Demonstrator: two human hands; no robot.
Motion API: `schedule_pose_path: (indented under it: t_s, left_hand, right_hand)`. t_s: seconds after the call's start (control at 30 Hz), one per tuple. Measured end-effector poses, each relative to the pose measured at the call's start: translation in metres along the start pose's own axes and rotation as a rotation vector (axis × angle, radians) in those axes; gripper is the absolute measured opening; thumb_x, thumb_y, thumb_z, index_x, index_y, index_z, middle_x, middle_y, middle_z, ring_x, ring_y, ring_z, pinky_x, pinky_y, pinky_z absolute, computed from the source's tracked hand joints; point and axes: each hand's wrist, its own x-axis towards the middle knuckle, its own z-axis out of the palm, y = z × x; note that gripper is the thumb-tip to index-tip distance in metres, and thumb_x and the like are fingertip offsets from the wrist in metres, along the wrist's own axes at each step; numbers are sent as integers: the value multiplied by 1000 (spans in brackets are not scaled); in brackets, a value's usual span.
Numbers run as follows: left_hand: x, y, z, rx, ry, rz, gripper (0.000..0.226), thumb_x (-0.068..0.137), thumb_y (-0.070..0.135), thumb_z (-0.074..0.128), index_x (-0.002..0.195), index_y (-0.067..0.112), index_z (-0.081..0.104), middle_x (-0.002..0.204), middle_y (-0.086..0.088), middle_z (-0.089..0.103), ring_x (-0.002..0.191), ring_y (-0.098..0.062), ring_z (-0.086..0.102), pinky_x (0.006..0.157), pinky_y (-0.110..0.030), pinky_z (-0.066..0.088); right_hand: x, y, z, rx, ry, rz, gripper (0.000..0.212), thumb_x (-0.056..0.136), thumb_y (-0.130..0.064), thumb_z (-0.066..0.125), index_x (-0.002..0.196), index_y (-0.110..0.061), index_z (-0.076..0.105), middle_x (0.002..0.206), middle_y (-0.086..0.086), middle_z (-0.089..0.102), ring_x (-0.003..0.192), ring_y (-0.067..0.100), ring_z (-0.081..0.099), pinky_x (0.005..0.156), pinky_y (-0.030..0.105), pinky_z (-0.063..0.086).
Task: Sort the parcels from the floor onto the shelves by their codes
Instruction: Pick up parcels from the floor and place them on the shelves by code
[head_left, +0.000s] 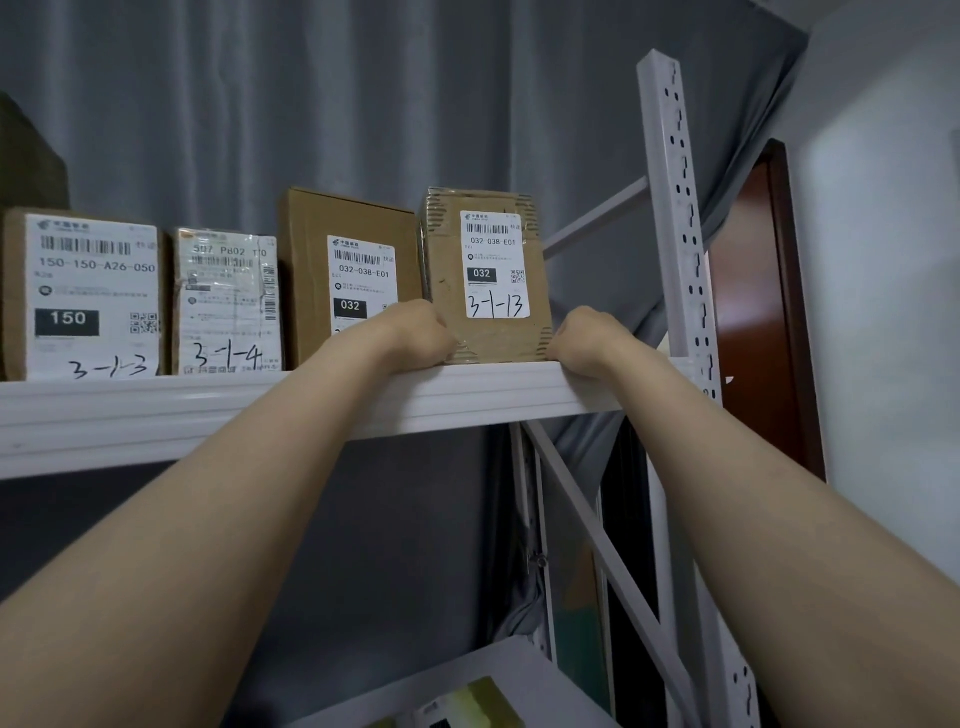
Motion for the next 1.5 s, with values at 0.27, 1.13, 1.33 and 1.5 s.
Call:
schedule_pose_path:
  t_s: [0.27, 1.13, 1.33, 1.5]
  left_hand:
    - [-18, 13, -2, 88, 182, 34, 26, 88, 22, 55, 98, 4, 70, 102, -12, 67, 97, -32, 62, 85, -39, 53]
    - [-287, 16, 22, 474, -1, 808, 59, 83, 37, 66, 133, 16, 44, 121, -3, 57, 109, -24, 59, 86, -38, 43]
    - [-404, -57, 46, 403, -244, 645, 50, 88, 36, 62, 128, 19, 38, 120, -1, 55, 102, -23, 59, 77, -33, 40]
    - [-504, -123, 95, 310, -443, 408, 61, 86, 37, 65, 134, 15, 36, 132, -11, 50, 105, -36, 59, 81, -44, 50]
  right_hand:
    - [-13, -8, 0, -185, 147, 21, 34, 96, -14, 46, 128, -6, 50, 134, 15, 51, 120, 37, 53, 96, 43, 43]
    - [-323, -16, -3, -255, 231, -187, 37, 87, -21, 61, 121, -8, 55, 127, 11, 50, 114, 31, 53, 79, 38, 47]
    - [-440, -52, 71, -166, 9, -196, 43, 88, -25, 60, 128, -10, 49, 131, 11, 45, 111, 30, 54, 73, 36, 43]
    - [-531, -62, 147, -159, -286, -195, 50, 85, -24, 65, 129, -11, 44, 132, 11, 42, 112, 32, 54, 72, 37, 41]
